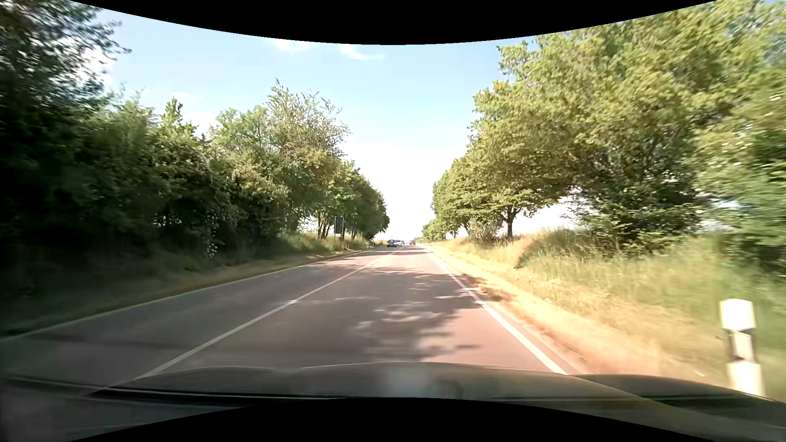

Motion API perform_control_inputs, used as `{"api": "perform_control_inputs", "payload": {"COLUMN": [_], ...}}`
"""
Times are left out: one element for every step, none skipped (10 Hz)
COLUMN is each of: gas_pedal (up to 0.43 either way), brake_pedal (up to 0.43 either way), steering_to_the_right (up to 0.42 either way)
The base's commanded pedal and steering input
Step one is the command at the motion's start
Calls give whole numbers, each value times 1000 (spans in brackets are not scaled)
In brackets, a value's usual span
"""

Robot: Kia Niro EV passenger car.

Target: Follow the waypoints while adhering to traffic rules and regulations

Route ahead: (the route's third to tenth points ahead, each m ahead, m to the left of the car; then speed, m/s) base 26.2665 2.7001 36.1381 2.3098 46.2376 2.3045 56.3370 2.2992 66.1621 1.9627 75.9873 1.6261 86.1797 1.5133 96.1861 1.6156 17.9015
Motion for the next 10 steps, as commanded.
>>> {"api": "perform_control_inputs", "payload": {"gas_pedal": [98, 98, 98, 98, 110, 110, 110, 110, 110, 110], "brake_pedal": [6, 6, 6, 6, 6, 6, 6, 6, 6, 6], "steering_to_the_right": [3, 3, 2, 2, 1, 2, 1, 1, 1, 1]}}
